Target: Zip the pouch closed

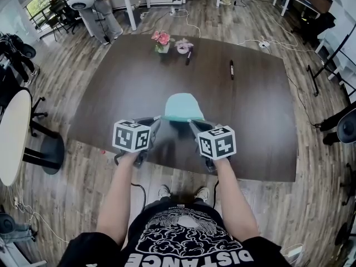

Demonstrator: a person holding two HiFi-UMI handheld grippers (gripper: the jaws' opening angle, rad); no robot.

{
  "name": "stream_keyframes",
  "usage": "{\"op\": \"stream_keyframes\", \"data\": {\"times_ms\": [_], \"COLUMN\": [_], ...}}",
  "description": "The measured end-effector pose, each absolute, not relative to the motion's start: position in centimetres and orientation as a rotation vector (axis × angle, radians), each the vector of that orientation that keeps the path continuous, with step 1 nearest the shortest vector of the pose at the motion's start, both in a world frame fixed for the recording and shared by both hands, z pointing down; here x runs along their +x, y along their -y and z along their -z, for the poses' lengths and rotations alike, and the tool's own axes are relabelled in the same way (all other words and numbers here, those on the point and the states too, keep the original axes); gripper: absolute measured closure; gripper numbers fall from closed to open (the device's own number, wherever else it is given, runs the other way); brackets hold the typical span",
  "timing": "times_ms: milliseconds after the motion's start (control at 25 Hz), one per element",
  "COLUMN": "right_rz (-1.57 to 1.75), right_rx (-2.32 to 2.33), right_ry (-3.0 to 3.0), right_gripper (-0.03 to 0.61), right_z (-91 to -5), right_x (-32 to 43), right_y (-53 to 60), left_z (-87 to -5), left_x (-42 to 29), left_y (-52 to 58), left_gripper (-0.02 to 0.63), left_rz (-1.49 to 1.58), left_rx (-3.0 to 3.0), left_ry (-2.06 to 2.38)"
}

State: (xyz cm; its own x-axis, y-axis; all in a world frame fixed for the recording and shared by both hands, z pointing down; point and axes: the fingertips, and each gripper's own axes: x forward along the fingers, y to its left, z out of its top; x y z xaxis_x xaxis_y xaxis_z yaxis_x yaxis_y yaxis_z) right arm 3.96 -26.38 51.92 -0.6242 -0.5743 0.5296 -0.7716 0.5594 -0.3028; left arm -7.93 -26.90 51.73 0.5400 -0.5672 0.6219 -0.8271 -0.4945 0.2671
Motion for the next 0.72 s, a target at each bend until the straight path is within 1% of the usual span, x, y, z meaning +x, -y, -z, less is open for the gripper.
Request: {"op": "stream_keyframes", "data": {"times_ms": [720], "right_rz": [-0.749], "right_rx": [1.135], "right_ry": [2.409], "right_gripper": [0.571], "right_z": [-52.1], "right_x": [5.2], "right_y": [26.4], "left_z": [-52.0], "left_x": [-8.9], "left_y": [26.8], "left_gripper": [0.594], "left_rz": [-0.610], "left_rx": [2.205], "left_ry": [1.169]}}
